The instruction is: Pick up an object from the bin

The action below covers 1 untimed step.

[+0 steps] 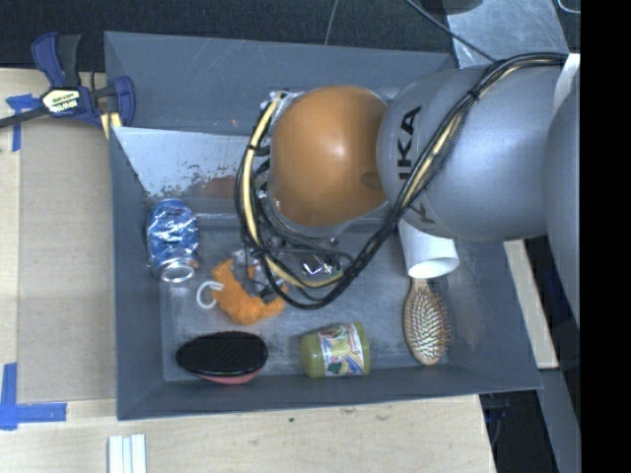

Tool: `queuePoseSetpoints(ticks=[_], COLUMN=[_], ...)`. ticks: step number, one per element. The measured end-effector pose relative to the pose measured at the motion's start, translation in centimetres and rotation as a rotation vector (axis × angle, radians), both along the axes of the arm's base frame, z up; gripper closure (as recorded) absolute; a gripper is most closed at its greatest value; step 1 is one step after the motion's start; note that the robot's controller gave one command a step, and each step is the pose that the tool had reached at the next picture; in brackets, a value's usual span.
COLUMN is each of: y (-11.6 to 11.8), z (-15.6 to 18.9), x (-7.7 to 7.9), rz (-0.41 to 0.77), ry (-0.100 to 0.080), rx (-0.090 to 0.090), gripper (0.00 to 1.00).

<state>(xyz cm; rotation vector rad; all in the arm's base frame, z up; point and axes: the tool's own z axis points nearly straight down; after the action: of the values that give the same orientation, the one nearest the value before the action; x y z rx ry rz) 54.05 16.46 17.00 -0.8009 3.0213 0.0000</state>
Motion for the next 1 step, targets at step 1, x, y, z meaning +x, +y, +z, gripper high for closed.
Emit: queuePoseSetpoints(ticks=[1], y=[-0.42], z=[-3.81], x=[0.82], rz=[0.077], ry=[-0.001], rx=[0.0], gripper=[1.0])
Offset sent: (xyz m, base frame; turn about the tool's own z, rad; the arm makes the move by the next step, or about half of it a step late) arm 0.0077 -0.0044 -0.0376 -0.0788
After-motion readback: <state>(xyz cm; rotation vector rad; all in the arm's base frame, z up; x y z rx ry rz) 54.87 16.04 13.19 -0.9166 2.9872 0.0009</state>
